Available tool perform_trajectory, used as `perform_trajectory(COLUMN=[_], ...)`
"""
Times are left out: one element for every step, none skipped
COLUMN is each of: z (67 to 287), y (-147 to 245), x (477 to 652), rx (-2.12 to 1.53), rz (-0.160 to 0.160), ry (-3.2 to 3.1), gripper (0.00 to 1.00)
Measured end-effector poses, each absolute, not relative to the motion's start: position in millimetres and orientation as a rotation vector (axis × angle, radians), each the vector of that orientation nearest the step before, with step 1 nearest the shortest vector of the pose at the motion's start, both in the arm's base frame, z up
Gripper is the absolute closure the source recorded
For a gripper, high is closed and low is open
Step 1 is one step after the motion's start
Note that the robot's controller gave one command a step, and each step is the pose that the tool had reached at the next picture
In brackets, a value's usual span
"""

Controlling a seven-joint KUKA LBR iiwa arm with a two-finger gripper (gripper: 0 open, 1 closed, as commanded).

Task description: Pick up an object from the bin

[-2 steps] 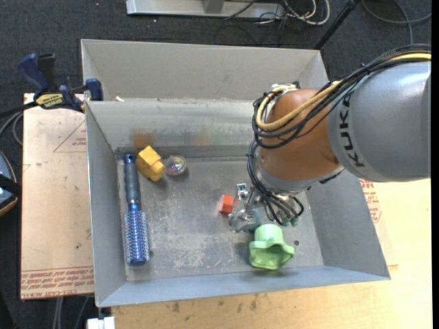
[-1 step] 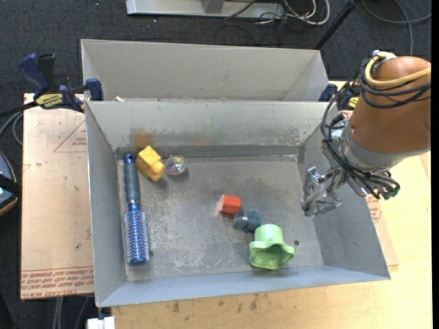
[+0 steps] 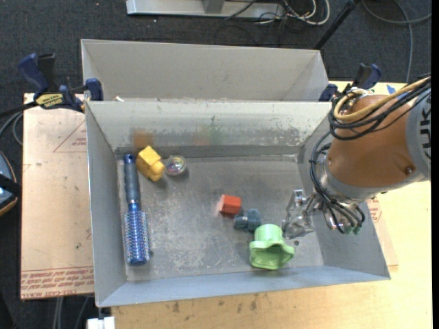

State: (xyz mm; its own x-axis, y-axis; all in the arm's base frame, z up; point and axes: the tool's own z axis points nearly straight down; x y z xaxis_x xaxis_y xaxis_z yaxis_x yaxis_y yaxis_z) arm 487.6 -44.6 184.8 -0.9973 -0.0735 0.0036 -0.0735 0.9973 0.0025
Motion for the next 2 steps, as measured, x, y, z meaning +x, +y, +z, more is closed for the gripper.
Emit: perform_trajectory(z=[186,74], y=[-45,22], x=[488.4,512.5], rx=[0.117,0.702], rz=[-0.002,0.003], ry=[-3.139,-3.065], gripper=[0.00,0.00])
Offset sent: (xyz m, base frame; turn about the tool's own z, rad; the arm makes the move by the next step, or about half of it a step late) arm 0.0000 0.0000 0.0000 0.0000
